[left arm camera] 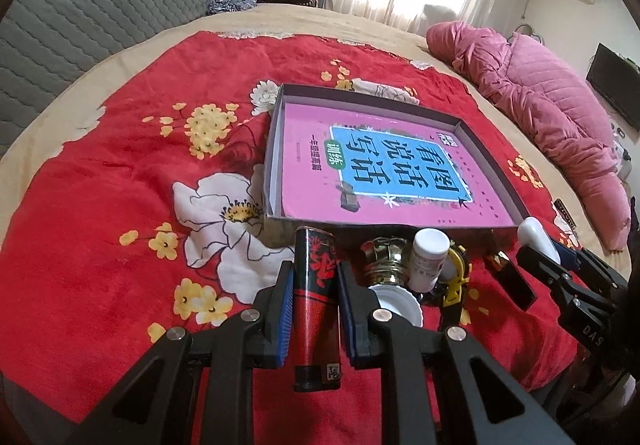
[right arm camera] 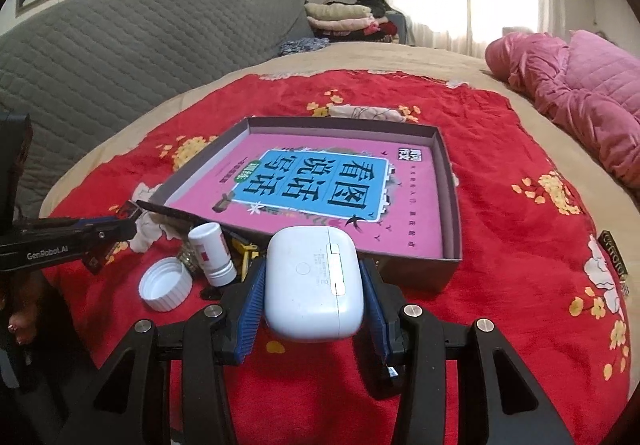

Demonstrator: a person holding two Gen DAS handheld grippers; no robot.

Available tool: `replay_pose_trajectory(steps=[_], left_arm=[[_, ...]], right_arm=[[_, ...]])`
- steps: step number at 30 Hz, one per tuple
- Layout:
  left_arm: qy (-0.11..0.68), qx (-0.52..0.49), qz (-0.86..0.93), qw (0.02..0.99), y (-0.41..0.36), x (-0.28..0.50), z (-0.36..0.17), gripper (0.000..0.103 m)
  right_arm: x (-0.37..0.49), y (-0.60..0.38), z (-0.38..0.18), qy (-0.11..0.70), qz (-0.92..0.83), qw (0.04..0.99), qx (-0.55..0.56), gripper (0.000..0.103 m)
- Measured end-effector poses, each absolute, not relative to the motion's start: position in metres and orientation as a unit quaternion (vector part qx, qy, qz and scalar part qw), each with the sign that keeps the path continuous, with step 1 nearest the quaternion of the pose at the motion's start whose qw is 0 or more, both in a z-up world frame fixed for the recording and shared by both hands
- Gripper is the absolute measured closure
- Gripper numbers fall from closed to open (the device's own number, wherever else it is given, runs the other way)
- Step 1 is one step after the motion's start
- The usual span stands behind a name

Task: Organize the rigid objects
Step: 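Lift the red tube with the left tool while the right tool carries the earbud case over the box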

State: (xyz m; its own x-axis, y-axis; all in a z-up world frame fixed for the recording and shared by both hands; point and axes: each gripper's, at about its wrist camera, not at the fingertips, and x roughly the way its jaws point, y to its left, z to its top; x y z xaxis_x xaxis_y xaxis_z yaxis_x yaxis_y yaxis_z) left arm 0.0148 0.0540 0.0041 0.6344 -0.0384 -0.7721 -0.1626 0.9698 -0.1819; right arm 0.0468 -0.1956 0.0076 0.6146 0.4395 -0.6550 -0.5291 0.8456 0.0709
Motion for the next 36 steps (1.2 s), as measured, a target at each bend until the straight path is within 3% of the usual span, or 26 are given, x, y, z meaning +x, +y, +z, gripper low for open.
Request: replay_pose_trajectory(steps=[18,36], left_arm=[[0.365,-0.119,0.036,0.923,0.068,0.025,0.024,0.082],[0.359,-0.158,0.037,0.919,0.076,0.069,0.016,0.082]], right_arm=[[0.059,-0.201,0.012,0.345,0.226,0.909,-0.052,0.056],[0.088,-0.188,0.012,0.331,0.203,0.921,-0.045,0.056]])
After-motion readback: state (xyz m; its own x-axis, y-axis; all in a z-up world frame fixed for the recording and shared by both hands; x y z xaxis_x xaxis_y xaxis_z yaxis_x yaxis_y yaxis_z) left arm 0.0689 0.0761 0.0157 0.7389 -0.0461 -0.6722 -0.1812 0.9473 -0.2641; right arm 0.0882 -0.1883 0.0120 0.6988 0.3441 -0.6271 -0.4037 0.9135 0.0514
